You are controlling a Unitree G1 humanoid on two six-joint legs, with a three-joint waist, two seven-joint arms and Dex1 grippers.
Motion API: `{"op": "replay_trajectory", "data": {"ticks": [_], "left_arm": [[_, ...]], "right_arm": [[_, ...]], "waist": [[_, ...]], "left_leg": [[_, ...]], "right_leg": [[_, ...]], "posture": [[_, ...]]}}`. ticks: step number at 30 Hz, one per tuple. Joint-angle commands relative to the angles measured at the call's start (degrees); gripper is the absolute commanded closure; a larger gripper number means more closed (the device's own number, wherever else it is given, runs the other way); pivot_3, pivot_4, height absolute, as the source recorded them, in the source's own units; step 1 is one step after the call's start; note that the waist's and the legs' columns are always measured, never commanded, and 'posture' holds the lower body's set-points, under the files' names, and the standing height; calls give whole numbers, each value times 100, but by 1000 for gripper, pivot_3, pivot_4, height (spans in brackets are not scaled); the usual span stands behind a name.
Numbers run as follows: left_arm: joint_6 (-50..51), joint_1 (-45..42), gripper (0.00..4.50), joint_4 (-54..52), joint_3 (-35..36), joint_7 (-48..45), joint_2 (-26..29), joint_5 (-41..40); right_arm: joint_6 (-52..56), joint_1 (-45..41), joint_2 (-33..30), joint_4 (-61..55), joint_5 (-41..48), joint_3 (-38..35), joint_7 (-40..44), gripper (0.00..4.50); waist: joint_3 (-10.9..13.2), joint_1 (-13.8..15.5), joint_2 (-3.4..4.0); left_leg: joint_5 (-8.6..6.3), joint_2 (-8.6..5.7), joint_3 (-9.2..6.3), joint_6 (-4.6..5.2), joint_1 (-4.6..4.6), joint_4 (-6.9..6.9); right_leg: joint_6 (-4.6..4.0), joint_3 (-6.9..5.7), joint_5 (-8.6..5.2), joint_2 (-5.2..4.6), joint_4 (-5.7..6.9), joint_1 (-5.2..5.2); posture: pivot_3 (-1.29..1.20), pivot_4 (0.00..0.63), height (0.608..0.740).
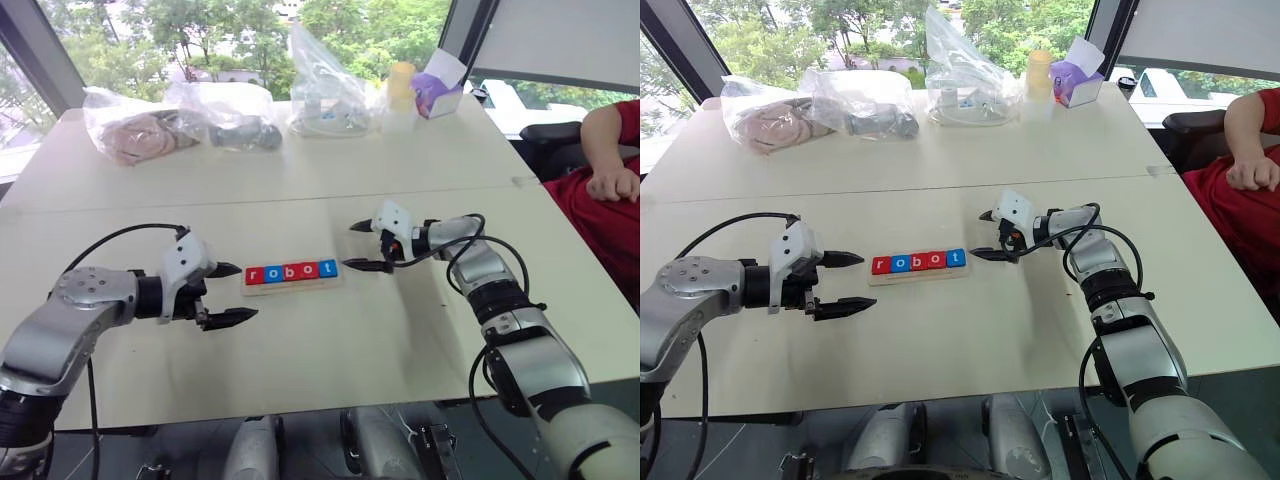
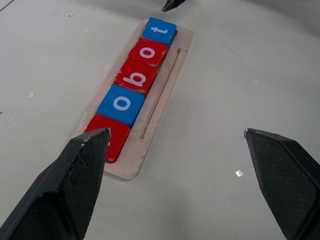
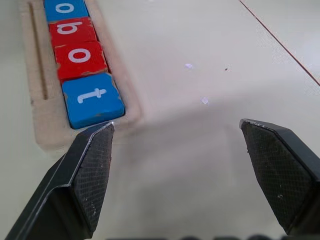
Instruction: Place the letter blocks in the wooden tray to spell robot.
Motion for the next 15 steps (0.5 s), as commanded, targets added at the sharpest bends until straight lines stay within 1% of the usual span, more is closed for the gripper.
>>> {"op": "replay_trajectory", "data": {"ticks": [1, 15], "left_arm": [[-85, -21, 0, -56, 11, -7, -7, 6], [-35, 14, 0, -94, 57, 49, -15, 10]], "right_arm": [[-81, 12, 16, -13, 63, -93, -75, 355], [-50, 71, 240, -61, 49, 4, -65, 355]], "waist": [[0, 5, 0], [0, 8, 0]], "left_leg": [[0, 0, 0, 0, 0, 0], [0, 0, 0, 0, -1, 0]], "right_leg": [[0, 0, 0, 0, 0, 0], [0, 0, 0, -1, 0, 0]], "posture": [[0, 150, 740], [0, 150, 740]]}}
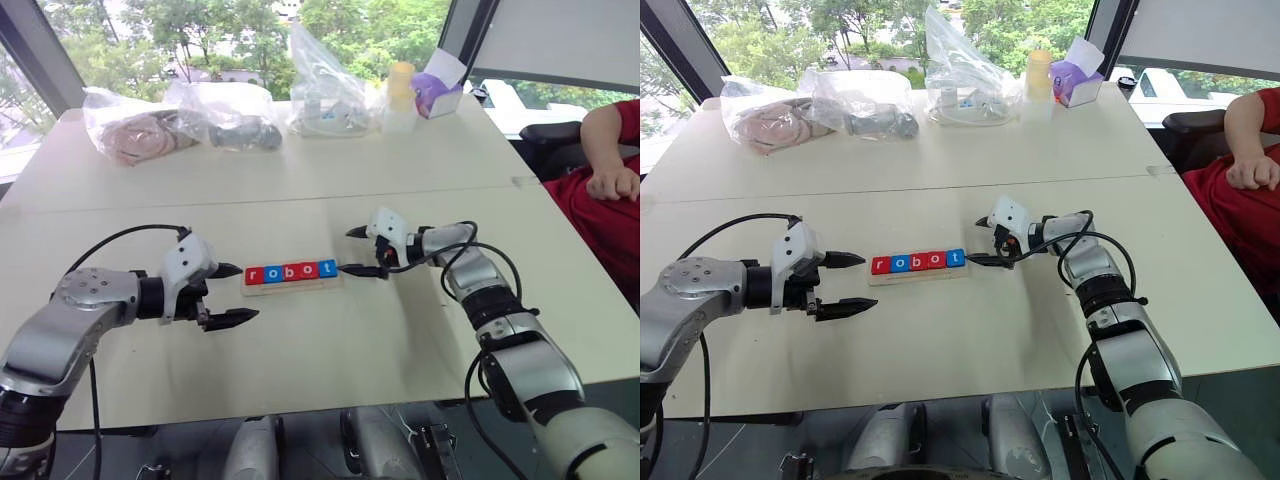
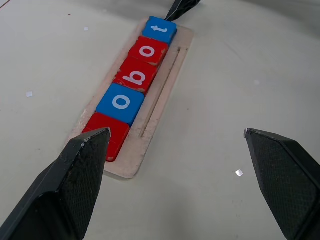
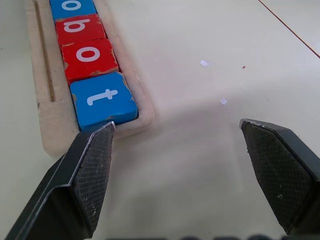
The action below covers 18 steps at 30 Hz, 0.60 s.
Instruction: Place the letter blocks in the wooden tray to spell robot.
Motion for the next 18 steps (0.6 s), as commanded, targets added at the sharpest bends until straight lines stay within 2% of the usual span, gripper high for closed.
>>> {"op": "replay_trajectory", "data": {"ticks": [1, 8, 11, 13, 16, 18], "left_arm": [[-34, 17, 0, -101, 83, 39, 5, -24], [-48, 39, 0, -90, 115, 65, 1, -28], [12, 92, 0, -44, 418, 191, -91, -205], [86, 274, 0, -89, 635, 233, -45, -273], [99, 891, 0, -177, 1077, 232, 150, -213], [192, 1327, 0, -322, 1554, 276, 108, -393]], "right_arm": [[-34, -58, 61, -79, 67, -40, -5, 355], [-78, -47, -21, -76, -3, -56, -71, 355], [-45, 82, -255, -315, 7, -156, -107, 355], [150, 269, -409, -740, 128, -265, -110, 355], [884, 867, -735, -1991, 488, -545, -99, 355], [1733, 1474, -952, -3139, 920, -822, -151, 355]], "waist": [[0, -1, 0], [0, 3, 0], [0, 6, 0], [0, 15, 0], [0, 10, 0], [0, 18, 1]], "left_leg": [[0, 0, 0, 0, 0, 0], [0, 0, 0, 0, 0, 0], [0, 0, 0, 0, 0, 0], [0, 1, 0, 0, -2, 0], [0, 1, -2, 0, -3, -5], [0, 1, -1, 0, -3, -9]], "right_leg": [[0, 0, 0, 0, 0, 0], [0, 0, 0, 0, 0, 0], [0, 0, 0, -1, 0, 0], [0, 0, 0, -2, -1, 0], [0, -1, 0, -6, -2, -1], [0, -1, -1, -9, -1, -4]], "posture": [[0, 150, 740], [0, 150, 740], [0, 150, 740], [0, 150, 740], [0, 150, 740], [0, 150, 740]]}}
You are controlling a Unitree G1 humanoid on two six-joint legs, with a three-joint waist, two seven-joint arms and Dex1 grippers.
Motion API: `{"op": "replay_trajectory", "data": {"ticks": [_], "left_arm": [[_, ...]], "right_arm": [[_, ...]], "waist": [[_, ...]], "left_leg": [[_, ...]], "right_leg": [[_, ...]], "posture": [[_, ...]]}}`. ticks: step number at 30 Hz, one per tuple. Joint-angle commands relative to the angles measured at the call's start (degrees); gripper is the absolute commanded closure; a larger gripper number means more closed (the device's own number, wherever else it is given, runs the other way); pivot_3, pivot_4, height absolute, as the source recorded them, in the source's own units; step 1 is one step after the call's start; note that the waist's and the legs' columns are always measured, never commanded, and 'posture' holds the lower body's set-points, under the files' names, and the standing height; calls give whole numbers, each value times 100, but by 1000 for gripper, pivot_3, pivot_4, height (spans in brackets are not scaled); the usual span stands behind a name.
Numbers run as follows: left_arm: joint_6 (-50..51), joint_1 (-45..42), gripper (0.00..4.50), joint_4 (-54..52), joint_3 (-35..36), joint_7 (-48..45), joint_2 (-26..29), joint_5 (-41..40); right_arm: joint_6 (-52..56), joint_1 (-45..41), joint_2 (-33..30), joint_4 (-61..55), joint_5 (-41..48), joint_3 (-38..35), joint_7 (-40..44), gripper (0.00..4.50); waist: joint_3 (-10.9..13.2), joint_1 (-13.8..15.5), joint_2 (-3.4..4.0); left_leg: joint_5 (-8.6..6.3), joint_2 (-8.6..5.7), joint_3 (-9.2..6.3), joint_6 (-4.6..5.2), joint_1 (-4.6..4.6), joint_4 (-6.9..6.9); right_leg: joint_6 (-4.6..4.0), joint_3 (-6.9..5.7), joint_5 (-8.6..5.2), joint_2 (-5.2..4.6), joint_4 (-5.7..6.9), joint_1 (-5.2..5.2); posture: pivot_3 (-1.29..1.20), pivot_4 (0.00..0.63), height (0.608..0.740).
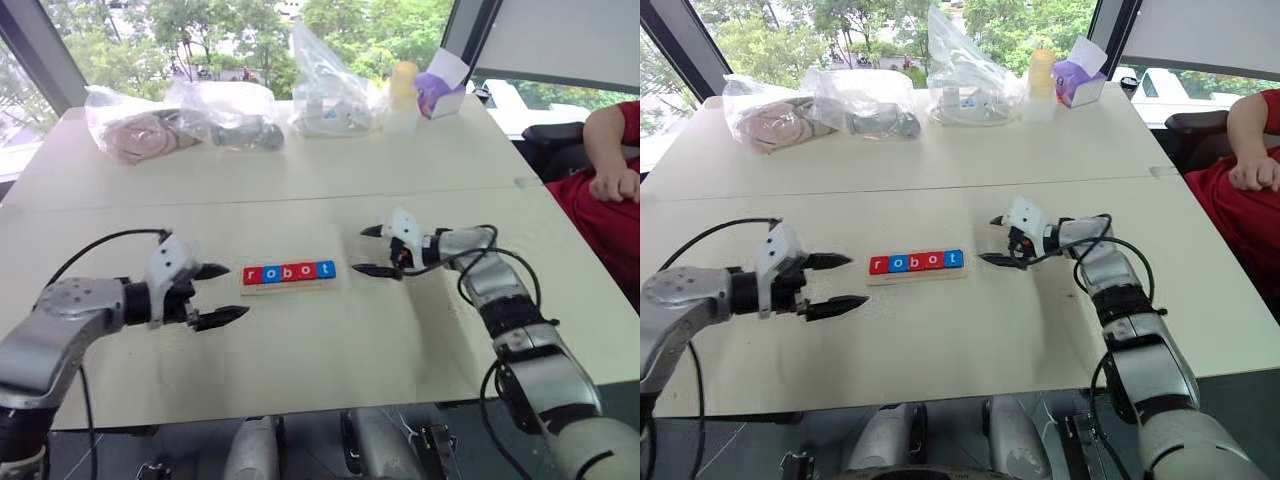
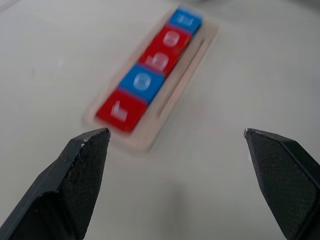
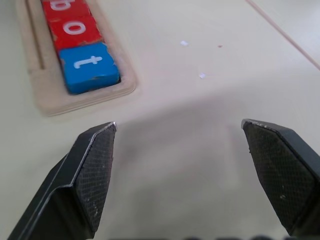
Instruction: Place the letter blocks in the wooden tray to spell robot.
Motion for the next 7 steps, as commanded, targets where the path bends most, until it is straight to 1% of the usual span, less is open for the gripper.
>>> {"op": "replay_trajectory", "data": {"ticks": [1, 4, 7], "left_arm": [[110, 601, 0, -368, 925, 67, -24, -270], [156, 1110, 0, -523, 1347, 267, -212, -317], [116, 1292, 0, -544, 1472, 610, -541, -339]], "right_arm": [[1446, 831, -338, -2063, 890, -628, -116, 355], [2820, 1805, -536, -3649, 1653, -1108, -426, 355], [3535, 2596, -575, -4578, 2032, -1355, -820, 355]], "waist": [[0, 6, 0], [-1, 16, -1], [-1, 17, -1]], "left_leg": [[0, 10, -2, 0, -3, -1], [0, 13, -2, 0, -4, -1], [0, 14, 1, -1, 3, 2]], "right_leg": [[0, -1, 0, 0, 0, -3], [-7, -1, -5, -1, -2, -3], [-19, 0, -14, -3, -4, 3]], "posture": [[0, 150, 740], [0, 150, 740], [0, 150, 740]]}}
